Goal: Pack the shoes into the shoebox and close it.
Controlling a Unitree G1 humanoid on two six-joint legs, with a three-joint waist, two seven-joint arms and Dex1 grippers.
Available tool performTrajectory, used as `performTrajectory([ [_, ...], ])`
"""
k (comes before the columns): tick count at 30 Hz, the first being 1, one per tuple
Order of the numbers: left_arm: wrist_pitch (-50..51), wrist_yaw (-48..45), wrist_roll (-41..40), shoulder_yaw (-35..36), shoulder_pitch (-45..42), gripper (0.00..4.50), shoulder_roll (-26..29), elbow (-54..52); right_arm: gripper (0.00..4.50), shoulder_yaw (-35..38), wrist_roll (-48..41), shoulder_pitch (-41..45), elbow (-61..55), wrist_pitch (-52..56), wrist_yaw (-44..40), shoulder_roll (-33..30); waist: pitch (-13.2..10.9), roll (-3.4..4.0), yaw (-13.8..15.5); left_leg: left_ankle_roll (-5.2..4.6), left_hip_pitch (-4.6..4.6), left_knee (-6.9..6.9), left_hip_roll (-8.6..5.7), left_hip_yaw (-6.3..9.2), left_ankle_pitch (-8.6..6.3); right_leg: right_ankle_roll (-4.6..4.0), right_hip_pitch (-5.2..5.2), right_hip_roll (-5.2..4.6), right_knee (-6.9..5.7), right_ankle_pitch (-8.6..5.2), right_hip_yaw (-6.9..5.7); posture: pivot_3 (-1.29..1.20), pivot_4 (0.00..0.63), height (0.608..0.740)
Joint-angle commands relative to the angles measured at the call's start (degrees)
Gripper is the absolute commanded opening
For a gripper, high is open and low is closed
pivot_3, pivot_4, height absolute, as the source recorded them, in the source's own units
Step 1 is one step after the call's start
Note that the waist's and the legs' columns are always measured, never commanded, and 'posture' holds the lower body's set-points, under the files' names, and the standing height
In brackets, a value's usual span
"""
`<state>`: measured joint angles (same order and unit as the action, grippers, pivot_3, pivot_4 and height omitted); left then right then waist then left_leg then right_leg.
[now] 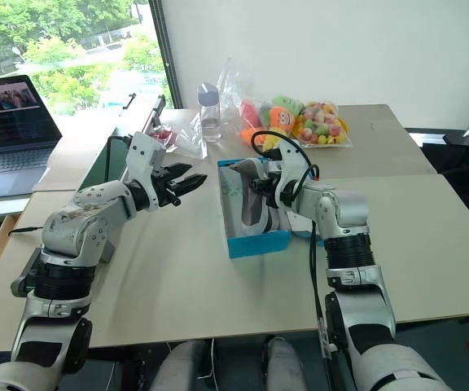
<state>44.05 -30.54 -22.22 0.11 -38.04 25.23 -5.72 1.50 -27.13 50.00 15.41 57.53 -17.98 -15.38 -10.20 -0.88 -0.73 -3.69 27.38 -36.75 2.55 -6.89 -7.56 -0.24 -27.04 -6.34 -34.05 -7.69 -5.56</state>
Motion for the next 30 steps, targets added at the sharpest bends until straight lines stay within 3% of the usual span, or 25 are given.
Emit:
performTrajectory([
  [1, -1.6, -0.7, 1.7, -1.1, 0.9, 2.58, 1.6, -2.8, 0.54, -3.5, 3.5, 1.9, 4.6, -3.9, -2.5, 1.5, 0.0, 0.00, -0.1, 0.00, 0.00, 0.00, -0.01, 0.00, 0.00, 0.01, 0.00, 0.00, 0.00, 0.00, 0.01, 0.00, 0.150, 0.740],
  [6, -2.8, -6.9, 2.0, -4.2, 4.3, 2.58, 6.3, -6.4, 0.54, -10.0, 13.0, 5.0, 18.7, -14.7, -4.8, 2.1, 0.0, -0.01, -0.4, 0.00, -0.06, 0.00, 0.04, -0.07, 0.00, 0.00, 0.01, 0.05, 0.00, 0.00, 0.03, 0.00, 0.150, 0.740],
  [14, -2.9, -15.7, 0.2, -6.1, 7.1, 2.58, 12.1, -11.6, 0.54, -10.7, 18.2, 9.1, 28.7, -22.3, -7.4, 3.7, 0.0, 0.01, -0.3, 0.02, -0.09, 0.00, 0.18, -0.07, -0.01, -0.02, 0.01, 0.04, 0.08, -0.01, 0.01, 0.00, 0.150, 0.740],
  [15, -3.0, -16.3, 0.3, -6.2, 7.1, 2.62, 12.4, -11.7, 1.50, -10.5, 18.4, 9.5, 29.3, -22.6, -7.7, 3.9, 0.0, 0.01, -0.3, 0.02, -0.09, 0.00, 0.21, -0.08, -0.01, -0.02, 0.00, 0.05, 0.08, -0.01, -0.01, 0.00, 0.150, 0.740],
  [18, -3.1, -17.4, 0.5, -6.4, 6.8, 2.62, 12.5, -11.6, 2.31, -10.0, 18.8, 9.9, 30.0, -22.9, -8.8, 4.6, 0.0, 0.02, -0.3, 0.02, -0.08, 0.03, 0.24, -0.11, -0.01, -0.03, -0.03, 0.05, 0.07, -0.02, 0.00, 0.00, 0.150, 0.740],
  [24, -3.8, -18.9, 1.2, -7.6, 6.0, 2.62, 12.2, -10.7, 4.43, -9.7, 19.4, 9.8, 22.8, -20.4, -9.2, 4.3, 0.0, 0.02, -0.1, 0.03, -0.06, 0.08, 0.18, -0.14, -0.01, -0.07, -0.13, 0.03, 0.02, -0.04, 0.03, 0.00, 0.150, 0.740],
  [30, -4.3, -20.2, 1.4, -8.2, 5.3, 2.62, 11.8, -10.1, 4.47, -5.9, 13.7, 10.5, -0.2, -4.7, -11.6, 1.6, 0.0, 0.04, 0.0, 0.05, 0.09, 0.18, 0.05, -0.15, -0.02, -0.08, -0.25, -0.06, 0.03, -0.05, 0.05, 0.00, 0.150, 0.740],
])
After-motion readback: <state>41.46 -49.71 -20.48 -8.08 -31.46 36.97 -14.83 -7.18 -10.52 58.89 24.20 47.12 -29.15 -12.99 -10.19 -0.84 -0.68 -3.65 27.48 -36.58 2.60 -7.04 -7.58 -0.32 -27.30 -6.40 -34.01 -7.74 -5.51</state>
